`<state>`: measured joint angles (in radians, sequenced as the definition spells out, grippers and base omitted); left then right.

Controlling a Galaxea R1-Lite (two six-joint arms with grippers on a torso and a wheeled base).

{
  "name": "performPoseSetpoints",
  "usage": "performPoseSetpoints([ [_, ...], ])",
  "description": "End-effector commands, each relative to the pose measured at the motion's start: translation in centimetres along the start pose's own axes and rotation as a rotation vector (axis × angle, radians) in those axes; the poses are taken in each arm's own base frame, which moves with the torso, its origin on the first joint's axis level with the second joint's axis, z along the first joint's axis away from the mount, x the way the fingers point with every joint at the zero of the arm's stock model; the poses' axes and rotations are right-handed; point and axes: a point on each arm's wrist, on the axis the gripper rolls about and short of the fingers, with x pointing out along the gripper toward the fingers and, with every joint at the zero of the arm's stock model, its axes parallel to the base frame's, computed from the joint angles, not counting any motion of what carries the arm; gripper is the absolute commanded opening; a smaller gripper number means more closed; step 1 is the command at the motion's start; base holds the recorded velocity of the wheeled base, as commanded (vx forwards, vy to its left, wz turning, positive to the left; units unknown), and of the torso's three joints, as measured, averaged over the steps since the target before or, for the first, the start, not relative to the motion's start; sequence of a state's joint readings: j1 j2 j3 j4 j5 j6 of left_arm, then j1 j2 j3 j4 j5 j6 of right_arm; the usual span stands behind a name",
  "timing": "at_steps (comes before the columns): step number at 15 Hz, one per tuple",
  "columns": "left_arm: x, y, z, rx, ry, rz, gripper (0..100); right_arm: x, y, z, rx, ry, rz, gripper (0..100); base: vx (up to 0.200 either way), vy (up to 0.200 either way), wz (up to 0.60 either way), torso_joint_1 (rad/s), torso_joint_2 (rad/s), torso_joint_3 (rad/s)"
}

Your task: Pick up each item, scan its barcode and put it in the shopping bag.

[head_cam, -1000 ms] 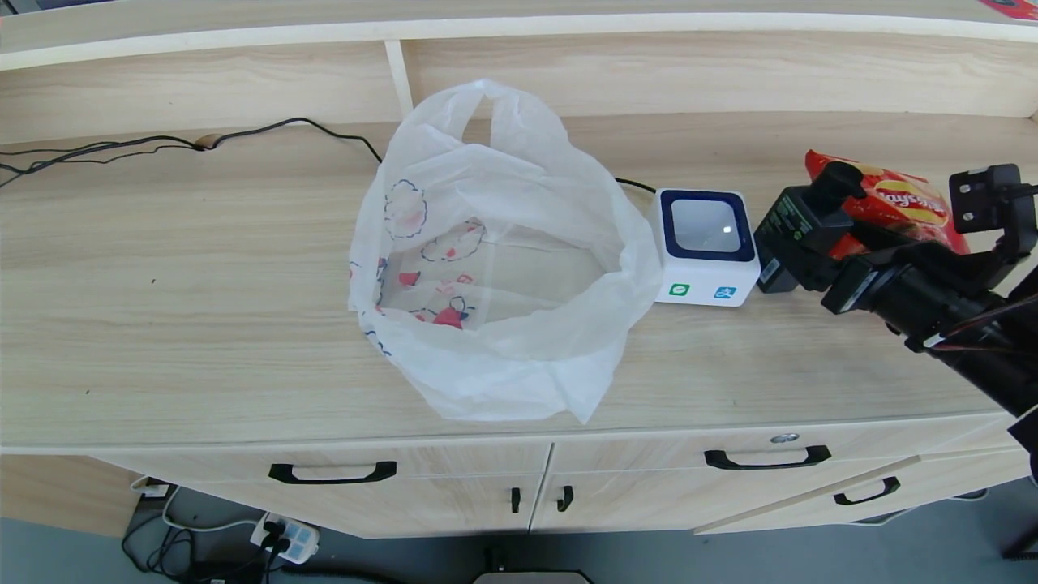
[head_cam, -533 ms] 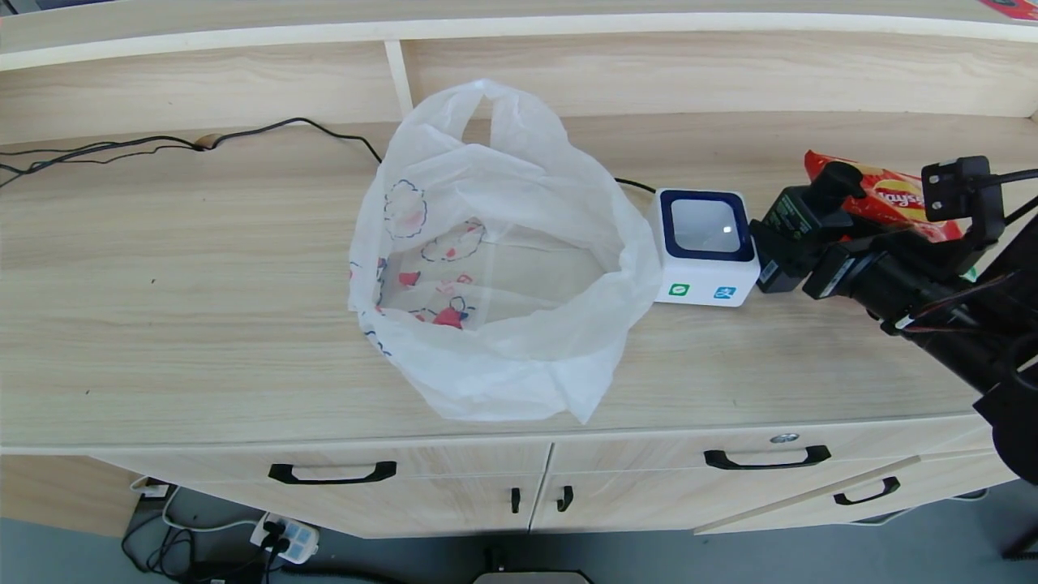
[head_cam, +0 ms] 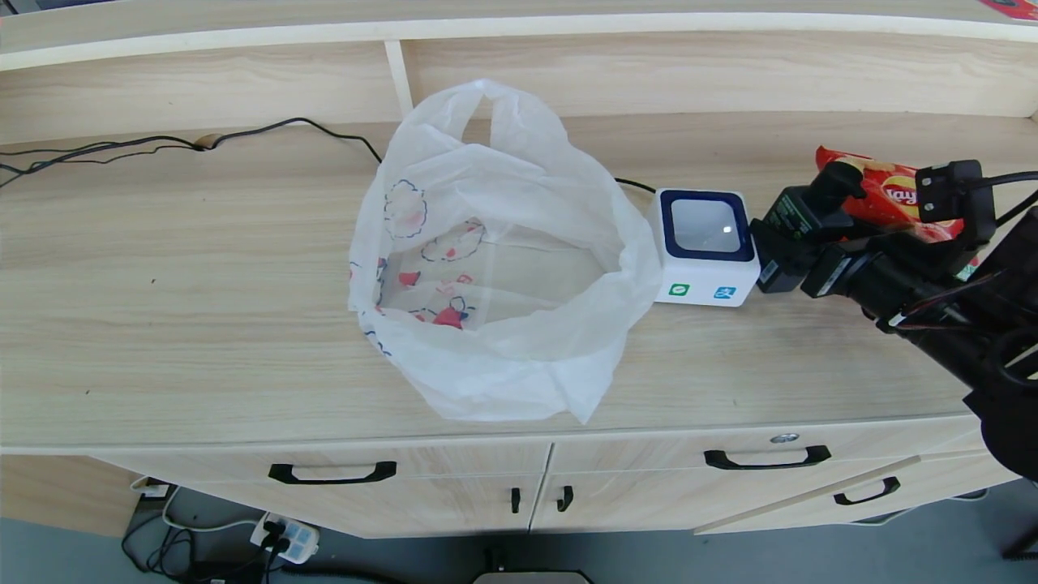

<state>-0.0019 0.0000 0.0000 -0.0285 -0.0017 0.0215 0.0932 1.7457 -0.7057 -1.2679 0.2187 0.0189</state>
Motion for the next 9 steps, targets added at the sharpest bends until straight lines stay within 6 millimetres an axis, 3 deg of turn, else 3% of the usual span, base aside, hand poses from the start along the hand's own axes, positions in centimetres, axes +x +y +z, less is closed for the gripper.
performPoseSetpoints([
  [1, 0.01, 0.0, 0.01, 0.0, 0.001, 0.001, 100, 0.0, 0.01, 0.01, -0.001, -0.001, 0.001, 100, 0.0, 0.0, 0.0, 0.0, 0.0, 0.0],
  [2, 0.01, 0.0, 0.01, 0.0, 0.001, 0.001, 100, 0.0, 0.01, -0.1, 0.002, 0.004, 0.001, 0, 0.0, 0.0, 0.0, 0.0, 0.0, 0.0],
  [9, 0.01, 0.0, 0.01, 0.0, 0.001, 0.001, 100, -0.11, 0.08, -0.41, 0.008, 0.014, 0.002, 0, 0.0, 0.0, 0.0, 0.0, 0.0, 0.0],
])
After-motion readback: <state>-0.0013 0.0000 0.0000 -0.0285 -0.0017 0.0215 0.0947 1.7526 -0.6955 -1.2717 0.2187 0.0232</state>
